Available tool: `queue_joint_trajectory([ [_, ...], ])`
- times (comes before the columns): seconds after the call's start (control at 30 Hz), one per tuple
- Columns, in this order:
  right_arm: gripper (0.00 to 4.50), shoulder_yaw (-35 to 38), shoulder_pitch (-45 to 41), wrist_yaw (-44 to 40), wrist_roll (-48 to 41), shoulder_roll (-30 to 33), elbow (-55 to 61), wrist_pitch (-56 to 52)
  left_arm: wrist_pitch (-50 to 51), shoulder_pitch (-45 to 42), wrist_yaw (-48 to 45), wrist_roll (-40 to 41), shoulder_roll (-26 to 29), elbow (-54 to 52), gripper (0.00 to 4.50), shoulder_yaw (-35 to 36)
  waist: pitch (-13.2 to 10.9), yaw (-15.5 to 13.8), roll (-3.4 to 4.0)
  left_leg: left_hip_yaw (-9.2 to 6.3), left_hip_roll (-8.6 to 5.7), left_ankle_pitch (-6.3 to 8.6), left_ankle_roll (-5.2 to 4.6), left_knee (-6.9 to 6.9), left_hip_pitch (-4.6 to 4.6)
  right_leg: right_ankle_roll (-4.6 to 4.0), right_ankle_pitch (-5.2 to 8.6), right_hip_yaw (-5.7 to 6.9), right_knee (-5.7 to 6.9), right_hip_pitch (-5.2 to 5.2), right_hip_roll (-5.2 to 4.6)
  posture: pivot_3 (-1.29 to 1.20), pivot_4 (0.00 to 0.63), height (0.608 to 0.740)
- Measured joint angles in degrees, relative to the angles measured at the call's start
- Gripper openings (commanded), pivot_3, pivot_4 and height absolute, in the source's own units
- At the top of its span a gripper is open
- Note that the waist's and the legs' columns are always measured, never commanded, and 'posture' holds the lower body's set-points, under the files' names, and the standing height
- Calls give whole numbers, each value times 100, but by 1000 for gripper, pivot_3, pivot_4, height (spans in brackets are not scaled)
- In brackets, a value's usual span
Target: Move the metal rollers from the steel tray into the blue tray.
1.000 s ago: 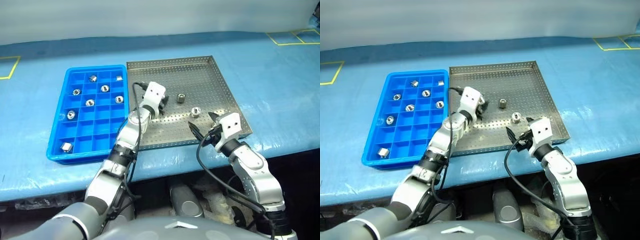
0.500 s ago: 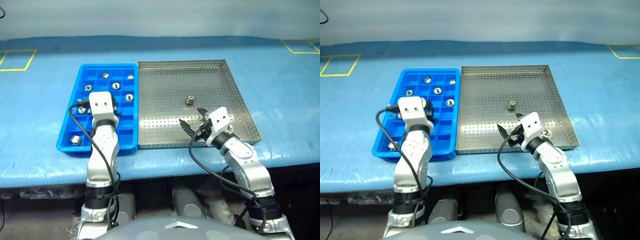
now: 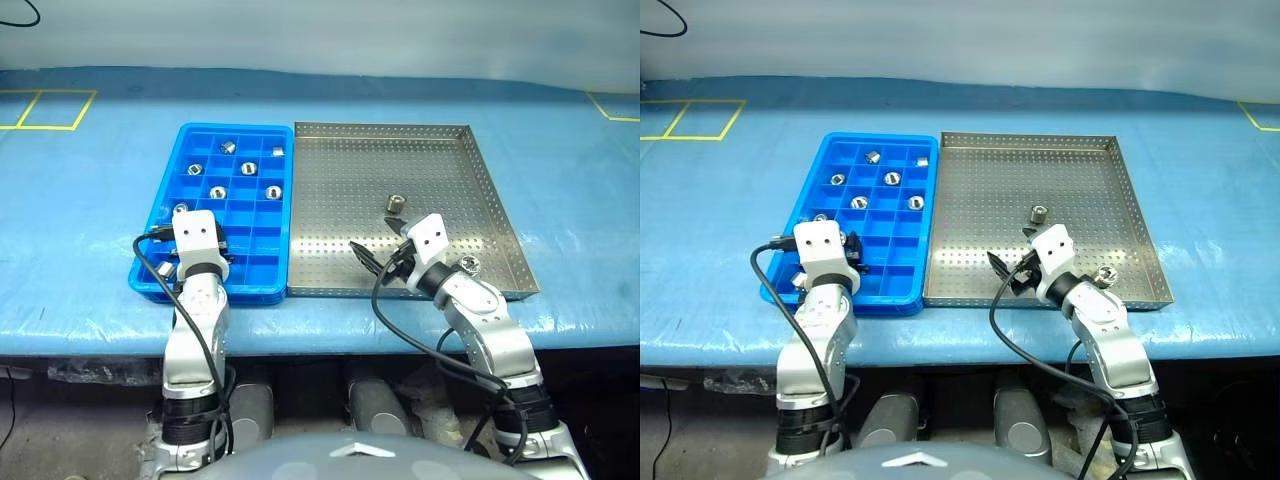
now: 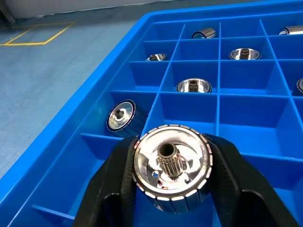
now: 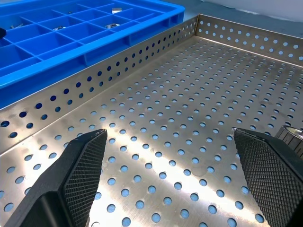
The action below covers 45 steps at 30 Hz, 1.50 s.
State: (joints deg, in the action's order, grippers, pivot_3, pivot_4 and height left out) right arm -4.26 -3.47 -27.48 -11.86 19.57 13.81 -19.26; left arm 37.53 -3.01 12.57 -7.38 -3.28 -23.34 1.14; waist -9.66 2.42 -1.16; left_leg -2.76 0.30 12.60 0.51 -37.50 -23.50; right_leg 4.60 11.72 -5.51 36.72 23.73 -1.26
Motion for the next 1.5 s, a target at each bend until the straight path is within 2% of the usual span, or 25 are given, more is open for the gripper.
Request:
queue_joint_trajectory([
  [0.1,4500,3,41,8,0,-1,0,3,59,-18,-26,15,5,-9,4449,-16,1,2,2,0,0,0,0,0,1,0,0,0,0,0,0,-3,150,740],
  [0.23,4500,20,41,51,0,-24,2,24,-269,-117,-664,420,65,15,4449,-170,0,-19,-1,1,0,0,0,-1,-4,-1,0,1,-1,3,0,-3,150,740],
  [0.4,4500,203,52,178,-109,-158,82,35,-911,-955,-1701,927,336,344,4449,-426,0,-23,0,3,-1,-1,0,-2,-5,-1,0,0,-3,2,0,-46,150,740],
  [0.57,4500,630,60,387,-270,-203,309,40,-1373,-1763,-2265,1016,483,1241,4449,-669,0,56,0,2,0,0,-1,-1,-7,1,-1,0,-5,2,3,-85,150,740],
  [0.8,4500,890,-159,1131,-135,-351,282,-233,-1839,-2233,-2598,1004,296,2114,4449,-1142,0,208,2,4,0,0,-2,-1,-6,3,-3,-5,-1,5,3,-117,150,740],
  [0.93,4500,1041,-438,1392,-85,-331,118,-578,-2024,-2081,-2742,1038,256,2096,4449,-1242,1,272,3,8,1,1,-3,-1,-5,3,-3,-10,-1,5,4,-100,150,740],
  [1.03,4500,1103,-941,1487,-104,-324,-279,-1010,-2108,-1588,-2832,1215,253,1868,4449,-1239,2,309,6,11,3,0,-3,-1,-2,2,-4,-13,5,5,5,-48,150,740],
  [1.27,4500,1105,-1717,1285,-227,-200,-1199,-1459,-2204,-669,-2880,1283,478,1157,4449,-1179,1,151,7,8,1,-1,-5,-1,-3,2,-4,-12,4,4,4,55,150,740],
  [1.5,4500,1016,-2473,1366,-47,-223,-2256,-1527,-2206,-153,-2677,1254,507,724,4449,-1174,1,-33,8,6,2,-1,-6,1,-3,1,-4,-10,3,5,5,114,150,740],
])
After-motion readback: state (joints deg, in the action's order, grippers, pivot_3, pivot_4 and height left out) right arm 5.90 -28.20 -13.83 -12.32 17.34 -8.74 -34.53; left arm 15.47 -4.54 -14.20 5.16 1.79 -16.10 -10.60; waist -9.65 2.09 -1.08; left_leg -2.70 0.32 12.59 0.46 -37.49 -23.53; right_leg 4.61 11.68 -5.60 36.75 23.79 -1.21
